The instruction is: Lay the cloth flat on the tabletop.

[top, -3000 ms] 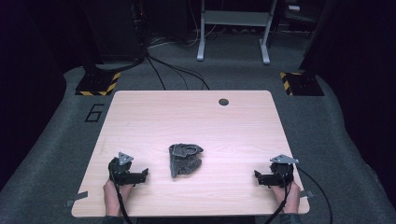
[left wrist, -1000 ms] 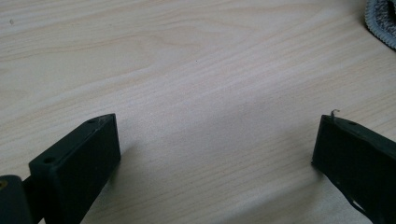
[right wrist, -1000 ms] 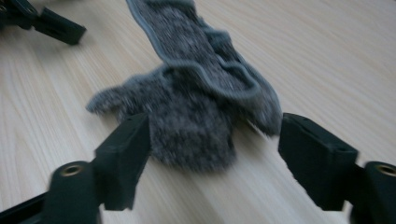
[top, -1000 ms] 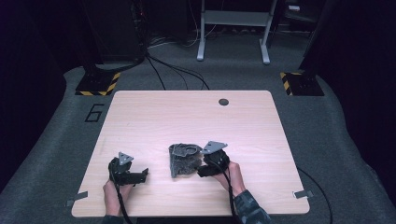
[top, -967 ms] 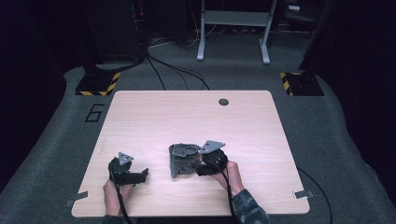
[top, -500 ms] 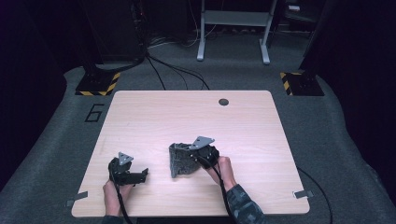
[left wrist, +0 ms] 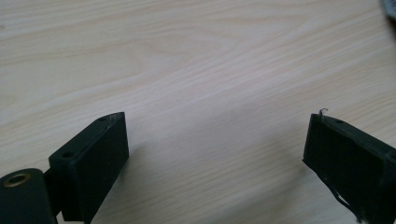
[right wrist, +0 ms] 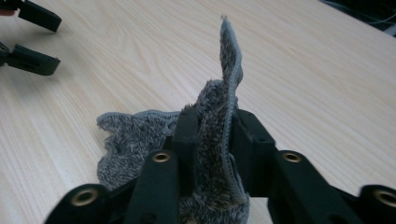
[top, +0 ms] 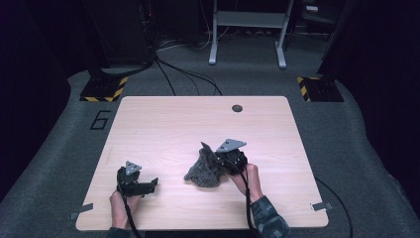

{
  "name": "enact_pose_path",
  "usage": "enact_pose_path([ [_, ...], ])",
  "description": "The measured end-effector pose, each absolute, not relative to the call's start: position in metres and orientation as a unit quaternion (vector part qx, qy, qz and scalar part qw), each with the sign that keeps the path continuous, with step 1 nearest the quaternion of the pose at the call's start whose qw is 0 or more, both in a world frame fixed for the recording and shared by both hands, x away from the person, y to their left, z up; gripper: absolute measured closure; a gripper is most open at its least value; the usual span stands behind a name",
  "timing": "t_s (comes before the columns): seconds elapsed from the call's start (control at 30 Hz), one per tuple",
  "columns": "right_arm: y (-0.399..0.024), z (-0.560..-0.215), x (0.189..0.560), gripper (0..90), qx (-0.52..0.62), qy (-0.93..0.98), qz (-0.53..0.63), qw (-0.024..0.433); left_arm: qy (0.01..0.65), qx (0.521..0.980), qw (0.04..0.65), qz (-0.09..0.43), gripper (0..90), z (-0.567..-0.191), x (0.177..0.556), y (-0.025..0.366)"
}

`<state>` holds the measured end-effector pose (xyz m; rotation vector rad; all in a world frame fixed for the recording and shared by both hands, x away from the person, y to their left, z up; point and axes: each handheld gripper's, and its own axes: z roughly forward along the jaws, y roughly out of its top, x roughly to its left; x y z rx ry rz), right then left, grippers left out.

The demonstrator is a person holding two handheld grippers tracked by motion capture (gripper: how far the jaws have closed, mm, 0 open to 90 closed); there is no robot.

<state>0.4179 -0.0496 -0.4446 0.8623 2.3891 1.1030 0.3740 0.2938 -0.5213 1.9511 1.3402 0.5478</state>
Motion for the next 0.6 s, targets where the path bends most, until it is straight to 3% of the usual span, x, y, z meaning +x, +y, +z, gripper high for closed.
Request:
enact_pose_path([
  [0.1, -0.049, -0.447, 0.421, 65.8, 0.31, 0.85, 0.386, 0.178, 0.501, 0.76, 0.363, 0.2, 8.5, -0.515, 0.376, 0.285],
  [0.23, -0.046, -0.452, 0.423, 87.1, 0.318, 0.847, 0.382, 0.186, 0.451, 0.79, 0.377, 0.172, 12.6, -0.507, 0.384, 0.252],
  [0.4, -0.046, -0.449, 0.421, 88.5, 0.306, 0.849, 0.381, 0.203, 0.401, 0.822, 0.376, 0.147, 16.7, -0.507, 0.386, 0.223],
  [0.6, -0.047, -0.444, 0.421, 88.4, 0.3, 0.846, 0.391, 0.205, 0.356, 0.852, 0.355, 0.146, 43.9, -0.507, 0.39, 0.198],
])
